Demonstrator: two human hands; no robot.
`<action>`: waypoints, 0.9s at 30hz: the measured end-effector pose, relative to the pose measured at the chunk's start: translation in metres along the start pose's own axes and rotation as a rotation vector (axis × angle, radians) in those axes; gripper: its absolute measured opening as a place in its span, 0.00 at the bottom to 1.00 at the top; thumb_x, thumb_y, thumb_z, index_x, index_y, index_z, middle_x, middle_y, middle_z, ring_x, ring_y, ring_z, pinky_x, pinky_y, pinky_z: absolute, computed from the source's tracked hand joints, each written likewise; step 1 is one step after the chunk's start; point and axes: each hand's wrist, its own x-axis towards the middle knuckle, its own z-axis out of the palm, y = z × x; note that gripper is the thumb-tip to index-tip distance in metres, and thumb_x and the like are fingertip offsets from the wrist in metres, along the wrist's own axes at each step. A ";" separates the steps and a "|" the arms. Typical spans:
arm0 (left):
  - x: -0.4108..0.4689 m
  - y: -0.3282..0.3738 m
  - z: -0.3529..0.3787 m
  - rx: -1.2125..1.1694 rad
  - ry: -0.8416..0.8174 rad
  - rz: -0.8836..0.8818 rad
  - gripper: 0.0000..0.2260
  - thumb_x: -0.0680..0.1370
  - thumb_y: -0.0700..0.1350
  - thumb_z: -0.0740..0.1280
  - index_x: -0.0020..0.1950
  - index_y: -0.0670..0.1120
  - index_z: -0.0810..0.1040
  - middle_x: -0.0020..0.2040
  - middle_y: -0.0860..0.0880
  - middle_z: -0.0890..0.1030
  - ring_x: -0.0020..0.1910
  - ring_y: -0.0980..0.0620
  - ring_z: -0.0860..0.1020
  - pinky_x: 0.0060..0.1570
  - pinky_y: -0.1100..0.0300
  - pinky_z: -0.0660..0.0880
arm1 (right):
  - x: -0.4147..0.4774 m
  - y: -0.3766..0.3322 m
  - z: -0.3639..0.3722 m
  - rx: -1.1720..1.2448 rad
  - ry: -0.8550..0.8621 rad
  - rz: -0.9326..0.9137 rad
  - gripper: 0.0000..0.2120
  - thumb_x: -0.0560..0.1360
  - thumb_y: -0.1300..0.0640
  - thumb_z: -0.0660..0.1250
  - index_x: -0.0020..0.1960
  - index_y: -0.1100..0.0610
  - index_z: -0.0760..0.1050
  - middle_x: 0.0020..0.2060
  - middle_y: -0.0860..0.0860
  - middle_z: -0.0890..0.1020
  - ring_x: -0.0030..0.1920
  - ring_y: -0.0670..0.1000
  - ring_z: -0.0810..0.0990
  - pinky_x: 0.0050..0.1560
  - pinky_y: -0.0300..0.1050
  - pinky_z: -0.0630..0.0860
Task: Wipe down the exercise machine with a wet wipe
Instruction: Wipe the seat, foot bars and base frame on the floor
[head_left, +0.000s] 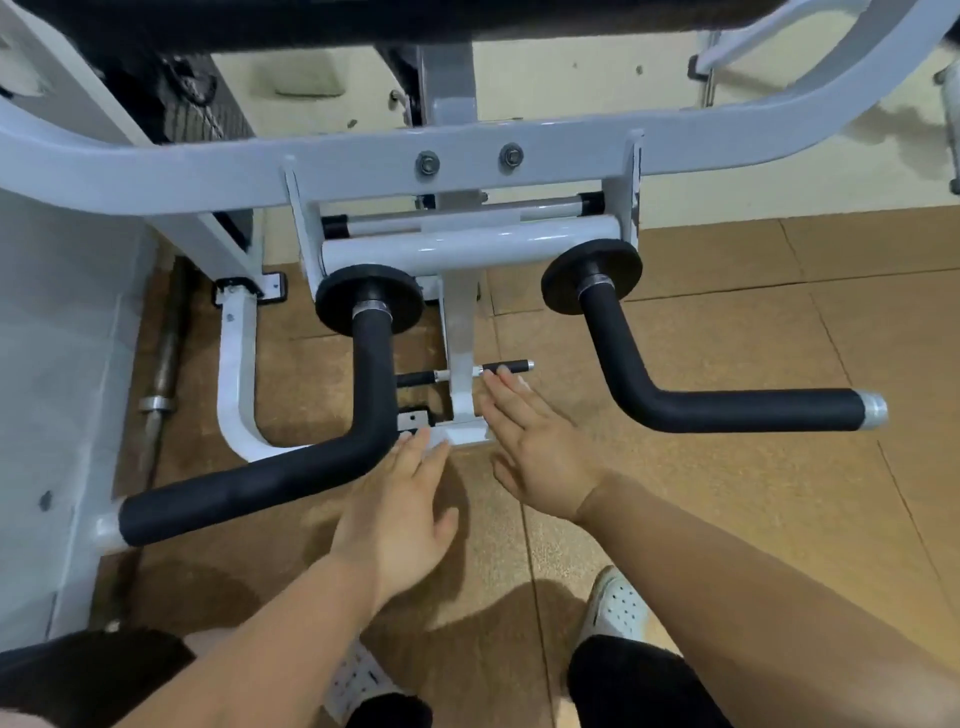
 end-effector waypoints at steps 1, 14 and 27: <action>0.018 -0.003 0.010 0.004 0.018 -0.009 0.33 0.82 0.57 0.61 0.84 0.52 0.51 0.84 0.50 0.47 0.82 0.49 0.49 0.78 0.55 0.49 | 0.005 0.012 0.016 0.004 -0.006 -0.030 0.34 0.81 0.54 0.66 0.82 0.63 0.58 0.83 0.59 0.53 0.83 0.58 0.45 0.82 0.56 0.49; 0.185 -0.072 0.083 0.002 0.428 0.106 0.36 0.81 0.50 0.64 0.83 0.56 0.45 0.84 0.53 0.50 0.82 0.54 0.50 0.81 0.49 0.49 | 0.124 0.126 0.132 -0.309 0.436 -0.402 0.31 0.78 0.55 0.67 0.76 0.70 0.66 0.77 0.67 0.65 0.80 0.67 0.58 0.79 0.63 0.60; 0.234 -0.091 0.098 -0.302 0.707 0.242 0.28 0.85 0.55 0.54 0.82 0.57 0.46 0.78 0.65 0.46 0.79 0.65 0.47 0.81 0.51 0.50 | 0.217 0.126 0.040 -0.978 0.579 -0.306 0.44 0.82 0.31 0.49 0.84 0.62 0.44 0.83 0.60 0.43 0.83 0.63 0.40 0.81 0.61 0.41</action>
